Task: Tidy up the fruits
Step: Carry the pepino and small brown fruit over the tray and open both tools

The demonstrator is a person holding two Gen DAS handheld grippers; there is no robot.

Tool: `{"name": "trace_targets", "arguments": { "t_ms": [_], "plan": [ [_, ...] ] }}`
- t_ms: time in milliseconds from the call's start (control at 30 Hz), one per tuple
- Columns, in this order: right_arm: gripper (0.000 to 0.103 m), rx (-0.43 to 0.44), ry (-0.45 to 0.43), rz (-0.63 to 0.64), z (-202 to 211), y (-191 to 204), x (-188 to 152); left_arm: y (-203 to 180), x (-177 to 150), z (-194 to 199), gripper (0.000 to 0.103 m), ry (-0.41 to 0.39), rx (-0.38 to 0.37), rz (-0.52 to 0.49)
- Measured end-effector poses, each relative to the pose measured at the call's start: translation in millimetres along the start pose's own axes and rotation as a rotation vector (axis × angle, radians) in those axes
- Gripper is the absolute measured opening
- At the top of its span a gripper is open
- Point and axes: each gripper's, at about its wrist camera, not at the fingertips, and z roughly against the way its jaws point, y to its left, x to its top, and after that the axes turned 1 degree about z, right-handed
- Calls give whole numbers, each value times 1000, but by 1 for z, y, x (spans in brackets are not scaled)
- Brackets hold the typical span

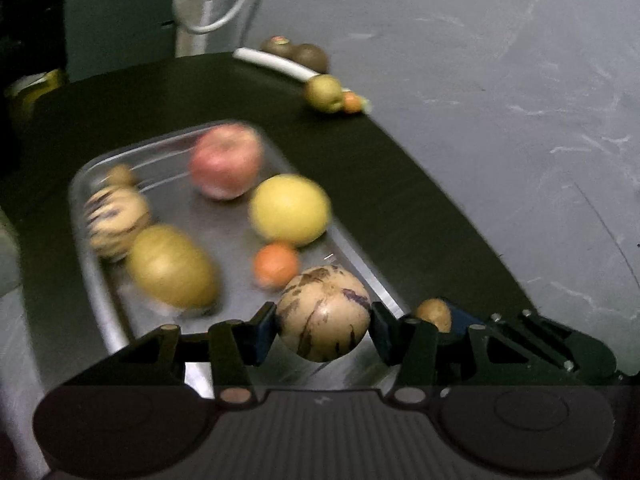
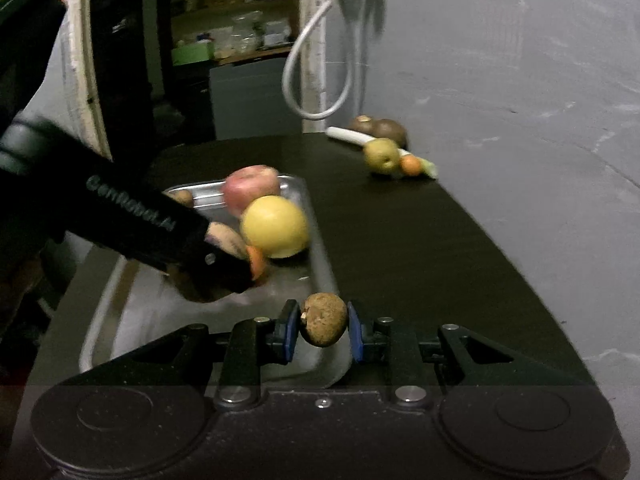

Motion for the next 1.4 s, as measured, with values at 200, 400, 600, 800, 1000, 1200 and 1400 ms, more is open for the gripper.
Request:
{"name": "trace_targets", "arguments": {
  "t_ms": [200, 400, 600, 800, 1000, 1200, 1400],
  "plan": [
    [28, 45, 5, 34, 0, 25, -7, 30, -23, 18, 54, -13, 51, 67],
    [28, 73, 4, 86, 4, 46, -14, 49, -35, 23, 53, -37, 83, 116],
    [28, 100, 14, 198, 6, 62, -20, 63, -34, 20, 54, -63, 124, 161],
    [28, 117, 24, 227, -6, 63, -12, 70, -27, 16, 54, -80, 138, 190],
    [28, 122, 28, 212, -15, 59, -9, 70, -24, 13, 54, -90, 145, 192],
    [28, 126, 48, 192, -21, 57, -11, 67, -23, 11, 54, -92, 166, 176],
    [28, 124, 61, 167, -23, 53, -11, 64, -24, 10, 54, -100, 179, 168]
  ]
}}
